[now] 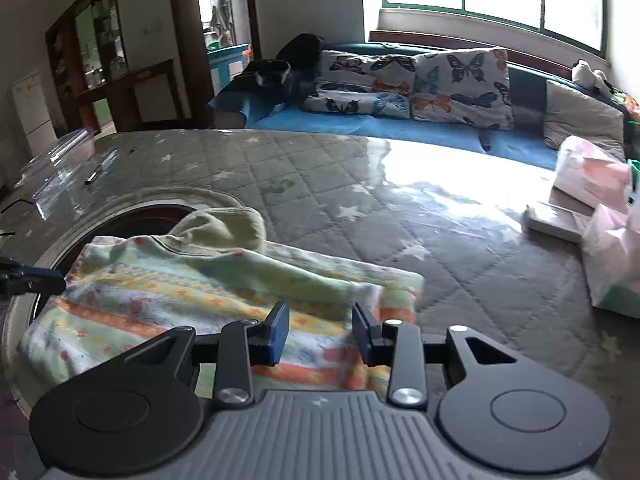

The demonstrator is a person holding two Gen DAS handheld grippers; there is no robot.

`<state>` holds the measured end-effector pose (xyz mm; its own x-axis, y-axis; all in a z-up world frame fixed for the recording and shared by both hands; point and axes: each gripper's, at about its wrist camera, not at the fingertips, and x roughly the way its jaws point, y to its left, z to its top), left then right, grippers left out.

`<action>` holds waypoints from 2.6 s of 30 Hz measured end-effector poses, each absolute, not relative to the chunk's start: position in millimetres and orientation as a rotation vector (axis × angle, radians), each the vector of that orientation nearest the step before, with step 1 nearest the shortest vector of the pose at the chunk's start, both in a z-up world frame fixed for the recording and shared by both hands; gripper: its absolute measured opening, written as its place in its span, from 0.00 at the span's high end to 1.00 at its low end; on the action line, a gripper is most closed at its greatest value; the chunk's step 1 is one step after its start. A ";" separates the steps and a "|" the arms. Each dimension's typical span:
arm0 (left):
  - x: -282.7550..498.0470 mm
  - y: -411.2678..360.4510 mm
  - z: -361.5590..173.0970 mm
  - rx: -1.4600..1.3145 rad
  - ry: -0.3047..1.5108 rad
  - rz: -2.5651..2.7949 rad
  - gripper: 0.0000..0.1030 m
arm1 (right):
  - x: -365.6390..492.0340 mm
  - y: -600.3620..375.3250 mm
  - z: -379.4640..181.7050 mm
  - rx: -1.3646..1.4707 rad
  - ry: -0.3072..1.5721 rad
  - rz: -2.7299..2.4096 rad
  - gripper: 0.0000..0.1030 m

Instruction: Fold clothes

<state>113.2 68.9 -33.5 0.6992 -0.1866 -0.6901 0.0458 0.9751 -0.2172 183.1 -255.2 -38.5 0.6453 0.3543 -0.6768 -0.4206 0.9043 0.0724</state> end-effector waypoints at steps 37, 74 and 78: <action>87.8 -0.5 -29.4 -0.012 0.738 -0.165 0.16 | 123.5 -222.2 -30.1 -0.153 0.677 0.517 0.22; 74.9 21.7 -45.4 0.043 0.762 -0.078 0.00 | 117.3 -207.7 -57.1 -0.161 0.745 0.612 0.00; 73.0 28.1 -45.6 0.018 0.772 -0.062 0.00 | 115.2 -207.3 -59.1 -0.167 0.723 0.613 0.00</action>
